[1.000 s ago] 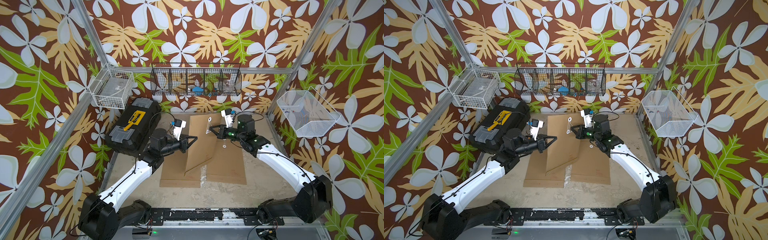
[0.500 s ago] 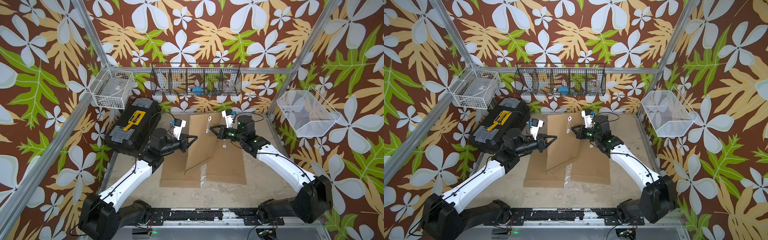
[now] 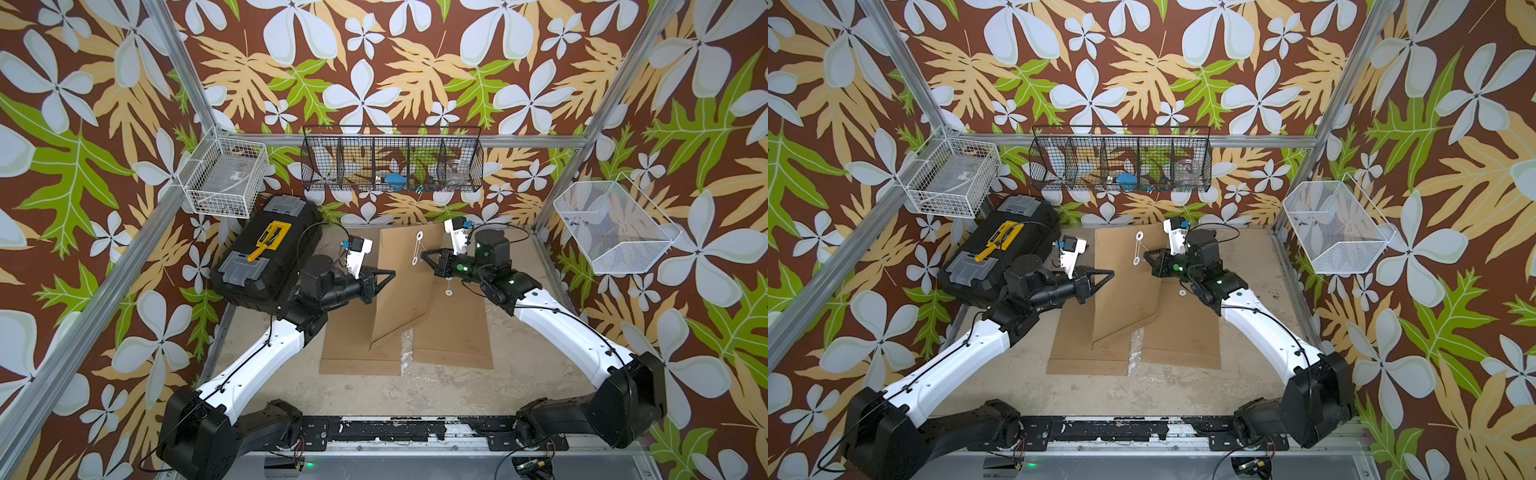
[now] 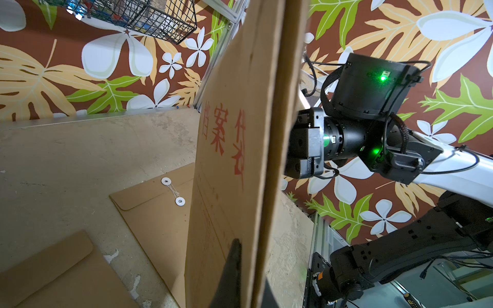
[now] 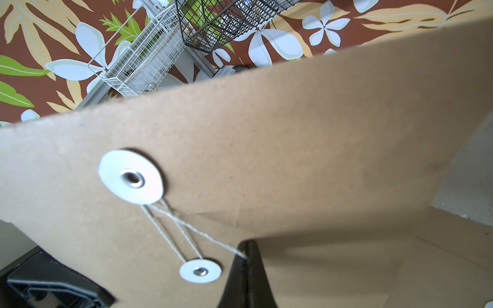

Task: Close the mouth of the file bag
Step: Close the file bag.

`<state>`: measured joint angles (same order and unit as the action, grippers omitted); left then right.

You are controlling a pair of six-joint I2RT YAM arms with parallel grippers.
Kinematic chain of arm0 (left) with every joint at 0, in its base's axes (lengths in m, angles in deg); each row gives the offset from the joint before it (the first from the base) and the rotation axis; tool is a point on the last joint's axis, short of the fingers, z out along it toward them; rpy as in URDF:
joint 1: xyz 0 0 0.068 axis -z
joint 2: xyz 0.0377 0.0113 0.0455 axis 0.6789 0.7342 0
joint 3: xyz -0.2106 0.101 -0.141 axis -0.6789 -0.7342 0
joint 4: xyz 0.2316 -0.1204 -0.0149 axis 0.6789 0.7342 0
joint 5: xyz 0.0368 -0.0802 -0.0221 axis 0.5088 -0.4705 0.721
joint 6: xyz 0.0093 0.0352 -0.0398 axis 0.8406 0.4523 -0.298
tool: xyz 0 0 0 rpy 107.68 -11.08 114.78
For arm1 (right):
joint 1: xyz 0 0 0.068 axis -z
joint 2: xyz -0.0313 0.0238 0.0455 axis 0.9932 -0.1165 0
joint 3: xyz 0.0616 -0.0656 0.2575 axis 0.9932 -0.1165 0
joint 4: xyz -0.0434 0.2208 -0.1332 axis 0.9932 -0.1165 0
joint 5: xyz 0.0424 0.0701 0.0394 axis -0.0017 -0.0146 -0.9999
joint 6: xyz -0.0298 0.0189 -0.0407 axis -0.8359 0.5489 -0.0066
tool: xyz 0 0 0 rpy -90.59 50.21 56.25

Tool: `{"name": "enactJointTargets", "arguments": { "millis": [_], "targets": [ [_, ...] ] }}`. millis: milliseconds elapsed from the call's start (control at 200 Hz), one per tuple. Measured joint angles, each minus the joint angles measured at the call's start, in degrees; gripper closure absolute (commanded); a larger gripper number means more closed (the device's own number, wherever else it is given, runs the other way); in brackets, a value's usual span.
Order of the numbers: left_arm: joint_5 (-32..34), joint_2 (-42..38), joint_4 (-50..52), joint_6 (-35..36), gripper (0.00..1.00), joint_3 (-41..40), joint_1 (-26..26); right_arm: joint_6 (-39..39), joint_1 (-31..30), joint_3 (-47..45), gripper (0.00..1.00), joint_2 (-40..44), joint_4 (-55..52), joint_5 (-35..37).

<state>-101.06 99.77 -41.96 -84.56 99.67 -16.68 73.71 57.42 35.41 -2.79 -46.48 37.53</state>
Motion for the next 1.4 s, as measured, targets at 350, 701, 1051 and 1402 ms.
{"name": "enactJointTargets", "arguments": {
  "millis": [350, 701, 1051, 1402],
  "targets": [
    [0.0, -0.2, 0.5, 0.2, 1.0, 0.0, 0.0, -5.1, -0.9, 2.2, 1.0, 0.0, -4.4, 6.3],
    [-0.2, -0.3, 0.9, 0.2, 1.0, -0.2, 0.0, -7.5, -0.9, 3.0, 1.0, 0.7, -5.8, 10.3],
    [-0.2, -0.6, 0.9, 0.2, 1.0, -0.7, 0.0, -7.9, -0.9, 3.8, 1.0, 0.3, -6.9, 10.9],
    [-0.2, -0.7, 0.9, 0.2, 1.0, -0.7, 0.0, -7.6, -0.9, 3.7, 1.0, 0.0, -6.8, 9.5]
  ]
}}
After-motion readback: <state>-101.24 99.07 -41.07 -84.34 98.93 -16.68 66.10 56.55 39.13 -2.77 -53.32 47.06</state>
